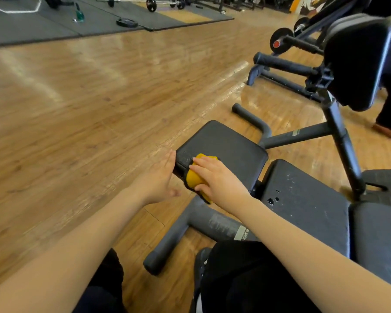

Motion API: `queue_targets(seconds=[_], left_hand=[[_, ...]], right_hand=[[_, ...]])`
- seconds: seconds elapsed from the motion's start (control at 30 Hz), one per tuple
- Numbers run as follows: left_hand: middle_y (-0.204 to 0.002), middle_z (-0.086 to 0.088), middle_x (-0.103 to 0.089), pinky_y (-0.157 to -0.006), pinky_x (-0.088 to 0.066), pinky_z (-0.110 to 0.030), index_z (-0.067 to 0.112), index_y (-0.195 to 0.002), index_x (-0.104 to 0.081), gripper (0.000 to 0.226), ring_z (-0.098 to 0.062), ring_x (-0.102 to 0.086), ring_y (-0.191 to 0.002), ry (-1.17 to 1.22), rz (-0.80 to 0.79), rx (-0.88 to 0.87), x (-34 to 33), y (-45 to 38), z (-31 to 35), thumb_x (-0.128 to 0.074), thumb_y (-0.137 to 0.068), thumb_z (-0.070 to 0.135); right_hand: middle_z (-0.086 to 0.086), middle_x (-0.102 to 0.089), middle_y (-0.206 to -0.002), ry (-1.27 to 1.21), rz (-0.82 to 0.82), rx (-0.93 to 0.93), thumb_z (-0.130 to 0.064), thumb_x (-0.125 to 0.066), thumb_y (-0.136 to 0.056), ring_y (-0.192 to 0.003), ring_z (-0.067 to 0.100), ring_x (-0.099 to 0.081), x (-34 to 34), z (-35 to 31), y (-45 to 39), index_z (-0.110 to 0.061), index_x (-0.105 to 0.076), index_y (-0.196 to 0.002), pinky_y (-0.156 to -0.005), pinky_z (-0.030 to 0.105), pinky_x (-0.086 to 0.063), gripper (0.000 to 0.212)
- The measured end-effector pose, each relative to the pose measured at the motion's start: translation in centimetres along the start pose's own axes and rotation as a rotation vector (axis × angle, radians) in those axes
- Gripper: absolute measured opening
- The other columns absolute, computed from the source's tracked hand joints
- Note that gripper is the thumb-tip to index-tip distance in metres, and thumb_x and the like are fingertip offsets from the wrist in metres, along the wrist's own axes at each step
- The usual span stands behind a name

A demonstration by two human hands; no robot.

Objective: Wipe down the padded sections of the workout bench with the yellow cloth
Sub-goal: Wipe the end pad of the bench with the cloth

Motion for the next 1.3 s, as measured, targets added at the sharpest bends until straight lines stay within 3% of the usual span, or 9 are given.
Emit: queue_targets(seconds=[0.07,0.17,0.4,0.6,0.77,0.93,1.1,1.2,1.3], left_hand=[[-0.157,-0.006,0.012,-0.117,-0.01,-0.029,0.01,-0.147,0.013,0.111,-0.016,0.003,-0.145,-0.003,0.008,0.003,0.0,0.0,0.1,-0.069,-0.079,0.044],[-0.157,-0.006,0.011,-0.116,-0.009,-0.029,0.009,-0.147,0.013,0.111,-0.017,0.003,-0.145,-0.023,0.028,-0.002,0.0,0.1,0.2,-0.068,-0.079,0.045],[-0.157,-0.007,0.013,-0.117,-0.009,-0.03,0.007,-0.146,0.014,0.11,-0.017,0.003,-0.145,0.001,0.02,0.002,-0.2,0.2,0.3,-0.067,-0.081,0.041],[-0.156,-0.008,0.013,-0.117,-0.009,-0.029,0.007,-0.146,0.016,0.108,-0.019,0.001,-0.145,0.012,0.003,0.022,-0.3,0.1,0.7,-0.065,-0.083,0.041],[-0.157,-0.005,0.012,-0.116,-0.007,-0.027,0.009,-0.147,0.014,0.105,-0.016,0.002,-0.145,0.057,0.022,0.027,-0.1,0.3,0.6,-0.064,-0.084,0.041],[-0.157,-0.004,0.011,-0.116,-0.005,-0.029,0.01,-0.147,0.012,0.108,-0.016,0.002,-0.145,0.092,0.006,0.056,-0.2,0.2,0.6,-0.061,-0.081,0.054],[-0.157,0.0,0.013,-0.114,-0.012,-0.027,0.014,-0.147,0.014,0.112,-0.014,-0.003,-0.144,0.149,0.002,0.071,-0.2,0.2,0.8,-0.063,-0.078,0.056],[-0.157,0.0,0.013,-0.113,-0.007,-0.022,0.013,-0.147,0.013,0.113,-0.011,0.004,-0.144,0.152,0.007,0.051,0.0,0.1,0.5,-0.066,-0.077,0.054],[-0.156,-0.001,0.014,-0.114,-0.006,-0.023,0.012,-0.146,0.014,0.112,-0.012,0.005,-0.144,0.108,0.005,0.029,0.3,0.1,0.6,-0.065,-0.078,0.052]], right_hand=[[0.002,-0.016,-0.155,0.084,-0.102,-0.036,-0.038,-0.057,-0.087,-0.144,0.02,-0.008,-1.2,0.5,-0.2,-0.017,-0.019,-0.145,-0.117,0.035,-0.004,0.073],[-0.001,-0.01,-0.156,0.109,-0.152,-0.06,-0.035,-0.055,-0.089,-0.145,0.018,-0.003,-1.5,1.6,2.0,-0.02,-0.011,-0.147,-0.117,0.033,-0.002,0.074],[-0.004,-0.035,-0.147,-0.166,-0.065,-0.156,-0.012,-0.055,-0.089,-0.137,0.013,-0.03,1.8,6.6,7.2,-0.02,-0.042,-0.136,-0.115,0.021,-0.014,0.049],[0.001,-0.026,-0.152,-0.278,0.014,-0.341,-0.031,-0.049,-0.093,-0.142,0.016,-0.018,1.1,6.6,2.3,-0.017,-0.033,-0.141,-0.115,0.028,-0.01,0.052],[0.002,-0.026,-0.152,-0.123,-0.011,-0.225,-0.033,-0.045,-0.094,-0.143,0.018,-0.014,-0.8,6.3,1.8,-0.017,-0.035,-0.14,-0.117,0.034,-0.008,0.049],[0.009,-0.019,-0.154,-0.155,-0.039,-0.544,-0.023,-0.039,-0.098,-0.143,0.025,-0.013,0.3,12.9,-0.1,-0.014,-0.035,-0.141,-0.116,0.037,-0.013,0.044],[0.006,-0.023,-0.153,-0.067,-0.071,-0.263,-0.021,-0.035,-0.099,-0.142,0.02,-0.015,-0.1,4.5,-3.9,-0.013,-0.031,-0.142,-0.113,0.031,-0.014,0.044],[0.0,-0.021,-0.154,-0.164,-0.036,-0.066,-0.027,-0.047,-0.094,-0.144,0.015,-0.01,-1.1,1.3,-1.9,-0.019,-0.031,-0.142,-0.115,0.029,-0.011,0.051],[-0.003,-0.022,-0.154,-0.3,-0.021,-0.174,-0.028,-0.048,-0.094,-0.143,0.013,-0.01,-0.3,5.8,-0.9,-0.023,-0.035,-0.14,-0.116,0.032,-0.01,0.049]])
Point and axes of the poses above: each hand's wrist, its own y-axis away from the middle knuckle, its own x-axis out of the back of the hand, z = x × y, the point moved 5 cm from there along -y, towards the middle knuckle
